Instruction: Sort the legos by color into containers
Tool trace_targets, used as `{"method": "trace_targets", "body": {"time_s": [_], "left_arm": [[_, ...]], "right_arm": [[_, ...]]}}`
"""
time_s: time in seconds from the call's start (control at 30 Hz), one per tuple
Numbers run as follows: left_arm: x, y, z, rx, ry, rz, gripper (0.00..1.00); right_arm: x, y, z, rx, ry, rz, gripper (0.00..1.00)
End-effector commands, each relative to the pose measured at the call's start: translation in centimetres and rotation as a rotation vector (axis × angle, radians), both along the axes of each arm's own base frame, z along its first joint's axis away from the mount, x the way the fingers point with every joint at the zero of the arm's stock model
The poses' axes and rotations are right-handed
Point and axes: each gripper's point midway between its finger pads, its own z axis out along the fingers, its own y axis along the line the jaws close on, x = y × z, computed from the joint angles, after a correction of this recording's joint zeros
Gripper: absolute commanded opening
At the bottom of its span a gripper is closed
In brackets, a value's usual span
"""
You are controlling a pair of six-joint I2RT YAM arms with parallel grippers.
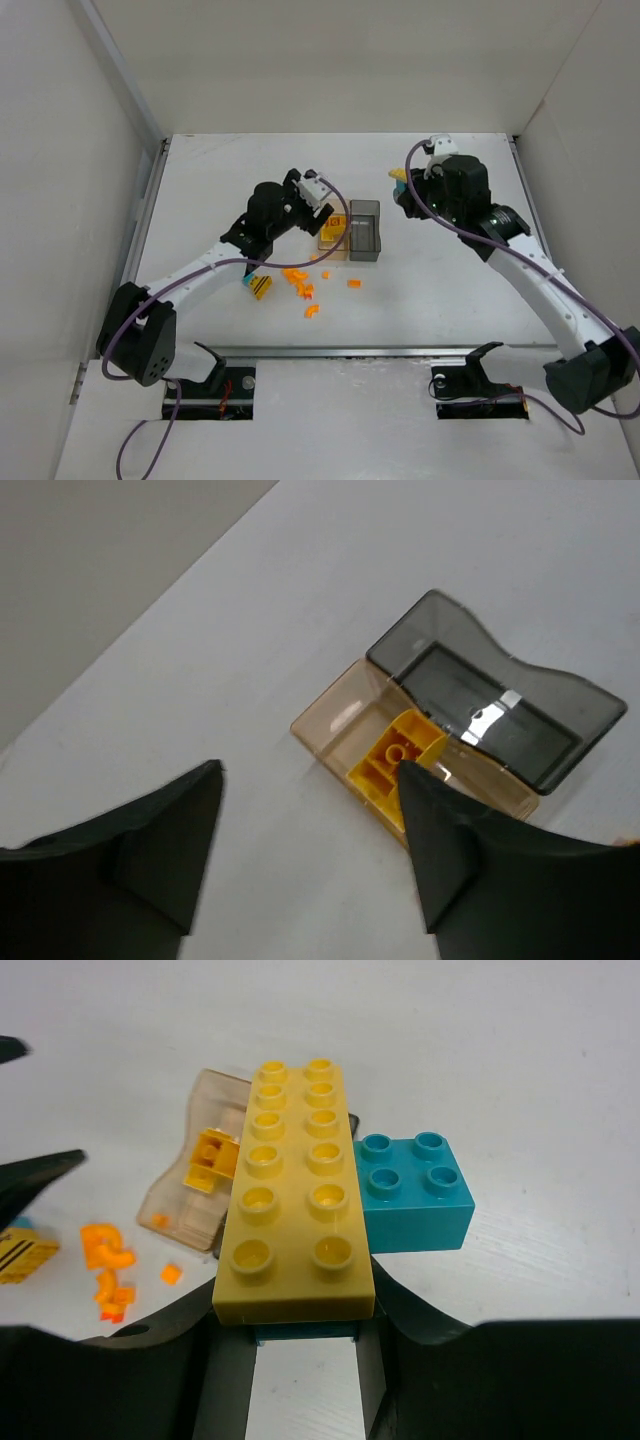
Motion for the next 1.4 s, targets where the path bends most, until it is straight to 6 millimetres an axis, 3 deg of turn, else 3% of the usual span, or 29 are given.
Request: {"method": "trace_targets", "body": {"time_s": [0.0,0.07,0.2,0.33,0.47,0.6,0.7,0.9,1.07,1.1,1.2,1.37], "left_arm": [[-0.9,-3.6,5.8,-0.023,-0.207,-0.262,0.72],[-1.1,-4.2,7.1,0.051,-0.332,-0.344,0.78],[-0.9,-4.5,8.9,0.171,-0.549,-0.412,0.78],[-3.1,-6.0,10.3,0.241,-0.745,-0.590,0.82],[-4.6,-7.3,11.1,0.218,-0.814,-0.709,0.82],[-7.6,-8.7,9.7,0.191,-0.866,-0.883,0.71],[-8.5,-9.6,10.1,0.149,-0.826,-0.897,0.61],[-9.6,-10.6,9.9,0.092,-0.756,-0.932,0.56],[-9.8,-10.6,9.3,0.074,-0.710,-0.933,0.43],[-9.8,-10.4,9.3,0.077,-0.709,-0.924,0.37],[-9.2,-10.2,8.9,0.101,-0.715,-0.894,0.32],[-8.8,-10.1,9.0,0.121,-0.732,-0.874,0.12]], "right_arm": [[-1.4,1.8,1.2,0.011,-0.034,0.161,0.00],[-2.6,2.0,0.9,0.021,0.000,0.199,0.00],[-4.6,3.2,1.4,0.073,0.024,0.297,0.00],[-6.1,3.9,1.1,0.091,0.061,0.354,0.00],[-7.1,4.0,2.0,0.109,0.048,0.367,0.00],[-8.3,5.3,1.9,0.147,0.052,0.400,0.00],[-8.8,5.9,1.5,0.147,0.068,0.402,0.00],[-9.7,7.3,0.8,0.140,0.074,0.408,0.00],[-9.8,7.7,1.0,0.148,0.071,0.400,0.00],[-9.8,7.7,1.0,0.148,0.071,0.400,0.00],[-9.9,7.8,1.0,0.144,0.070,0.403,0.00],[-10.3,8.4,1.2,0.162,0.071,0.413,0.00]]}}
